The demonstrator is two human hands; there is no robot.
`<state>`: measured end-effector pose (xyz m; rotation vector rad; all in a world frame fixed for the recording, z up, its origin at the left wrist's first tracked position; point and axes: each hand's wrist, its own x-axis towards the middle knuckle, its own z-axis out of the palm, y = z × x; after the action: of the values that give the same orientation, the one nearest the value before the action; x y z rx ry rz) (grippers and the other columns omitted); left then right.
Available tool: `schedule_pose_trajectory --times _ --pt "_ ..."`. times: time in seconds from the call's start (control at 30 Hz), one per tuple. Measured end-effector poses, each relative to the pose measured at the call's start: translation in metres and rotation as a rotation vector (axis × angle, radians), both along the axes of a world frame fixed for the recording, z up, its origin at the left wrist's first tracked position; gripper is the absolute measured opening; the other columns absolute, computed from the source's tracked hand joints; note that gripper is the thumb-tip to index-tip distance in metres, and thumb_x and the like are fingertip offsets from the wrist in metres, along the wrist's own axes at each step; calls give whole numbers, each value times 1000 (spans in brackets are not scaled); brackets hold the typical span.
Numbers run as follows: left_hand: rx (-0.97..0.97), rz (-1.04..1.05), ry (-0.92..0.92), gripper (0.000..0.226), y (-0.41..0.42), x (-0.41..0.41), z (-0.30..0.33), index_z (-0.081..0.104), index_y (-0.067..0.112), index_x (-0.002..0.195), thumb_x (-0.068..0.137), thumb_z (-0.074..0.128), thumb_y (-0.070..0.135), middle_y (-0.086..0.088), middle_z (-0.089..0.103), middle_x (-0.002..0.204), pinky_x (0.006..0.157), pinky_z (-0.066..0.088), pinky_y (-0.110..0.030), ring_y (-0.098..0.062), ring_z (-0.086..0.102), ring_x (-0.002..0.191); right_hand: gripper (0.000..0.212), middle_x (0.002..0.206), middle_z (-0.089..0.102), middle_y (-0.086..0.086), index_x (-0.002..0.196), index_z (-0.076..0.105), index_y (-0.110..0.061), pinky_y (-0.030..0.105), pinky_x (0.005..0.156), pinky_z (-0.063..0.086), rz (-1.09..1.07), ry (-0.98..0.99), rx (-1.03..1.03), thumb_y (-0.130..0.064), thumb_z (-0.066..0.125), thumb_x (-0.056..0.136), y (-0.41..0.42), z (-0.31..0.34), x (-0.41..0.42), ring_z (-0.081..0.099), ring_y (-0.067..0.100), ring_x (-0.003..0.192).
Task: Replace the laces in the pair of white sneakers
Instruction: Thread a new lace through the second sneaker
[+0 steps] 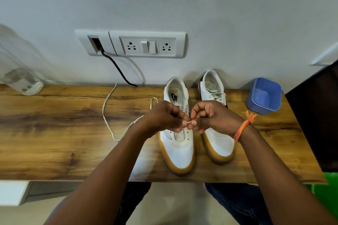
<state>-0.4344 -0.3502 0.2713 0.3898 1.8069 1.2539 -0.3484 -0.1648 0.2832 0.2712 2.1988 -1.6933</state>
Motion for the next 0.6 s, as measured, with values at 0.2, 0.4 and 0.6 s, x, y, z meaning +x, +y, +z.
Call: schedule_pose_trajectory --times 0.2,0.4,0.6 --pt "-106 -81 295 8 5 5 -3 78 10 90 85 77 16 -8 76 78 75 62 -35 -18 73 69 13 87 72 23 95 56 -2 36 64 58 -40 -14 25 1 66 88 3 -3 -2 71 33 78" --pt "-299 -243 727 12 7 15 -4 78 14 95 83 76 12 0 73 86 73 53 -29 -14 67 78 13 81 74 6 97 64 -7 30 64 57 16 -101 244 -1 68 85 7 -11 -1 70 19 74" --pt "-425 -263 927 18 -1 36 -27 71 11 91 83 61 -1 -10 66 97 76 54 -36 -29 64 89 12 85 70 7 95 68 -6 27 65 57 166 -202 455 1 68 84 -5 -27 4 69 21 81"
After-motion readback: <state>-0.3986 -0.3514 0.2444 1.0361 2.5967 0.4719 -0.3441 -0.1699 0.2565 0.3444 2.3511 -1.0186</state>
